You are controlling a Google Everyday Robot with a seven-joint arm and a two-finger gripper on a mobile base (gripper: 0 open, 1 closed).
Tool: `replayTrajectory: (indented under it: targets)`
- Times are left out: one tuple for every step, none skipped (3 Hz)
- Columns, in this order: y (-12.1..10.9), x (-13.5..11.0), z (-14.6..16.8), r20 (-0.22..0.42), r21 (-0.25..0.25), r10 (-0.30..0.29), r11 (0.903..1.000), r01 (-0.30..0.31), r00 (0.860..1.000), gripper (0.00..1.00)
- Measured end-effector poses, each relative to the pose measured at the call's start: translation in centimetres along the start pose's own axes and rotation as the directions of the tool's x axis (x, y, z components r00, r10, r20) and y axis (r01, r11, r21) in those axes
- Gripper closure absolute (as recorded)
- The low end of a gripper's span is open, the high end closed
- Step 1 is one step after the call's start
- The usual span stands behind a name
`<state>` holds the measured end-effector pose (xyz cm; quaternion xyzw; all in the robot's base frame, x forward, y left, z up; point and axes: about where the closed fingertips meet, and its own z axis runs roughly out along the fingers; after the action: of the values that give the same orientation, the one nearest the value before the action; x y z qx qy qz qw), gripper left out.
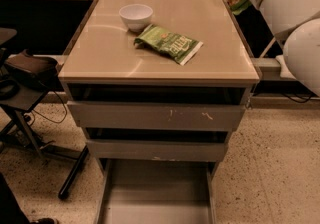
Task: Pick green rice chip bag from bottom drawer and place on counter
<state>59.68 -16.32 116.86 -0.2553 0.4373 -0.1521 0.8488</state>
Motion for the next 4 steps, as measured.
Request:
replayTrajectory:
  targets:
    - [0.0,0.0,0.0,0.000,0.000,0.000,1.0000,0.000,1.000,1.00]
    - [1.0,1.5,1.1,-0.011,-0.062,-0.023,0.9978,0.022,1.000,1.00]
    - [4.0,3.9,4.6,-0.032,-0.148,0.013,0.9888,-0.018,0.999,1.00]
    - [9.0,6.0,8.3,-0.069,-0.219,0.080,0.9712,-0.093,0.994,1.00]
